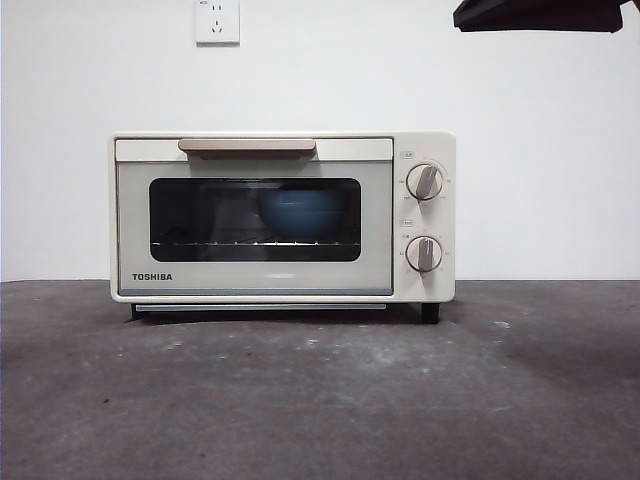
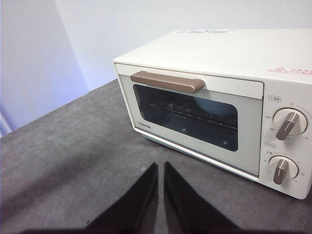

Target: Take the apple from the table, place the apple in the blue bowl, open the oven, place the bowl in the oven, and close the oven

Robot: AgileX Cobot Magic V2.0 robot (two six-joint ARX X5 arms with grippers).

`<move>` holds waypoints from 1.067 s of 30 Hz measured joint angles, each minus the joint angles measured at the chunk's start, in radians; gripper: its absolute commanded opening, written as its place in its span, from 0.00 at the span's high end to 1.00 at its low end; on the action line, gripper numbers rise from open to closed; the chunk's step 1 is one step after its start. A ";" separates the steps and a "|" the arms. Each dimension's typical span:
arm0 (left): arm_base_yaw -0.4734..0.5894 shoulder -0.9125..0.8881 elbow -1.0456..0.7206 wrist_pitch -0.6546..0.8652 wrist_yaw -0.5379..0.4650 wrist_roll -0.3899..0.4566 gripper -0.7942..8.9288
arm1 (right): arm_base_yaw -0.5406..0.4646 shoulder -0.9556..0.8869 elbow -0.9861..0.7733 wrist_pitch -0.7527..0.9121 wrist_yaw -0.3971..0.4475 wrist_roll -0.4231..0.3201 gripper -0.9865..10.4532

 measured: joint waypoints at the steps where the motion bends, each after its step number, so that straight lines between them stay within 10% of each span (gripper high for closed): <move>1: 0.011 -0.030 -0.042 0.021 -0.037 -0.018 0.91 | 0.000 0.000 0.000 0.000 0.000 0.000 0.91; 13: 0.045 -0.261 -0.341 -0.017 -0.198 -0.242 0.91 | 0.000 0.000 0.000 0.000 0.000 0.000 0.91; 32: -0.002 -0.305 -0.459 -0.134 -0.090 -0.194 0.91 | 0.000 0.000 0.000 0.001 0.000 0.000 0.91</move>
